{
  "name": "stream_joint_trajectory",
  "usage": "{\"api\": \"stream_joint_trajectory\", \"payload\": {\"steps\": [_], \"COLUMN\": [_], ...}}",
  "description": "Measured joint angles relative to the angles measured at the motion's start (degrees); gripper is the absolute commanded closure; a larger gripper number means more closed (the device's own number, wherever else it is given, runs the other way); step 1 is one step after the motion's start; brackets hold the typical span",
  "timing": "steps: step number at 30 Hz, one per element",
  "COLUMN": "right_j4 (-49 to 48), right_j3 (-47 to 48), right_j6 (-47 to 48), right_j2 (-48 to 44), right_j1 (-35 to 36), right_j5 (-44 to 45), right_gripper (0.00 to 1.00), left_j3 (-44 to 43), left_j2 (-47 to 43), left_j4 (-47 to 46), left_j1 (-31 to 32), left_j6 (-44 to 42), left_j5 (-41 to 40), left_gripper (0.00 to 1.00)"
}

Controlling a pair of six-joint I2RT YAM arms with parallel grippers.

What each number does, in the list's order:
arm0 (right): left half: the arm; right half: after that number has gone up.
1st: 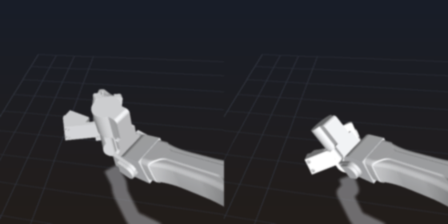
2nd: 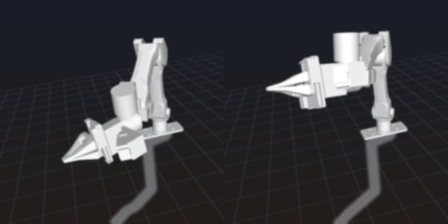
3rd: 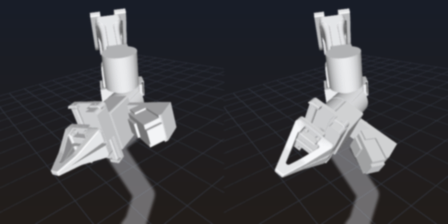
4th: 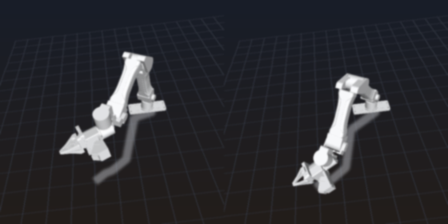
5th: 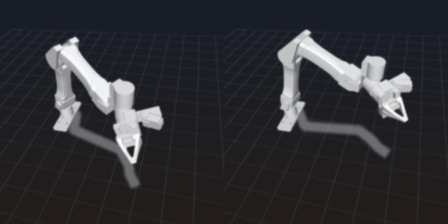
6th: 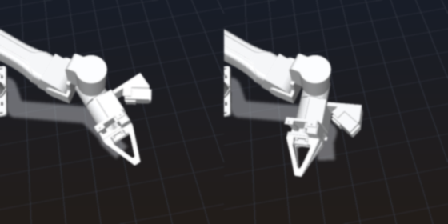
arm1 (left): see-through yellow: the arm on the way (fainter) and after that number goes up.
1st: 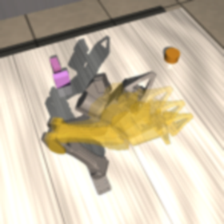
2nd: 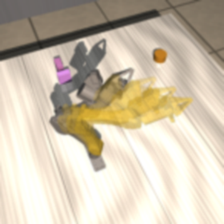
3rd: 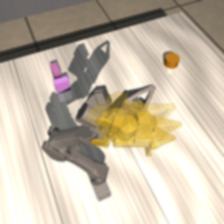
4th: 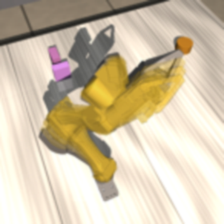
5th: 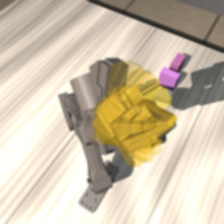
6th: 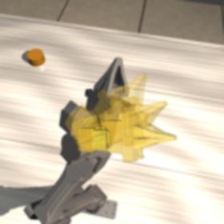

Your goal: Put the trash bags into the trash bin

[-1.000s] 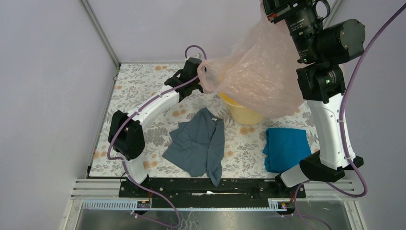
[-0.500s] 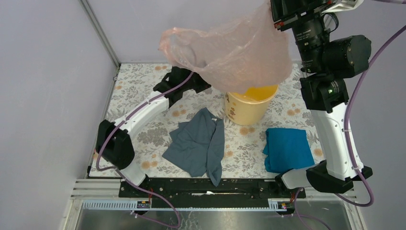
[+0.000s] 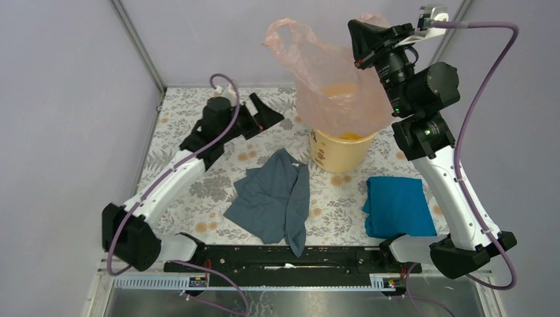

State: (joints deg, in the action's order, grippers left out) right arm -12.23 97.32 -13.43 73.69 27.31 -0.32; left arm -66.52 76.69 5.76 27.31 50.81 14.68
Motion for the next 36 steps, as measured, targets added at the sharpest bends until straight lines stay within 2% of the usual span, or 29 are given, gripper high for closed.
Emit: {"api": "stream_joint_trajectory", "payload": {"steps": [5,8,10,15,20,27,30,36], "right_j4": [0.81,0.79,0.74,0.74,0.79,1.16,1.18,1.18], "right_j3": [-1.25,-1.2,-1.18,-1.18,-1.18,-1.22,-1.53,-2.05], "right_j6": [4.0,5.51,6.12,6.8,6.78,6.71,6.67,6.29], "right_j2": [-1.42,-2.69,-3.41,-4.22,-4.26,-5.11,-5.95,-6.73], "right_j1": [0.02,0.02,0.02,0.02,0.02,0.02,0.02,0.02], "right_j5": [2.21,2.84,2.89,2.91,2.89,2.78,2.73,2.69], "right_gripper": [0.92,0.92,0.92,0.92,0.92,0.92,0.92,0.92], "left_j3": [4.72,2.19,-2.45,-19.45,-30.34,-43.76,-46.49,-44.3], "left_j2": [-9.35,-13.44,-13.27,-5.31,3.5,16.11,18.34,17.11], "left_j4": [3.37,2.82,0.85,-4.9,-6.12,-4.31,-5.22,-12.31], "left_j1": [-8.39,-11.65,-11.41,-4.7,3.98,4.15,4.09,4.13], "left_j6": [-1.38,-1.42,-1.09,-2.27,-4.48,-6.32,-6.95,-6.12], "left_j5": [3.45,5.88,8.55,9.9,4.9,-2.38,-2.97,-4.04], "left_gripper": [0.01,0.01,0.01,0.01,0.01,0.01,0.01,0.01]}}
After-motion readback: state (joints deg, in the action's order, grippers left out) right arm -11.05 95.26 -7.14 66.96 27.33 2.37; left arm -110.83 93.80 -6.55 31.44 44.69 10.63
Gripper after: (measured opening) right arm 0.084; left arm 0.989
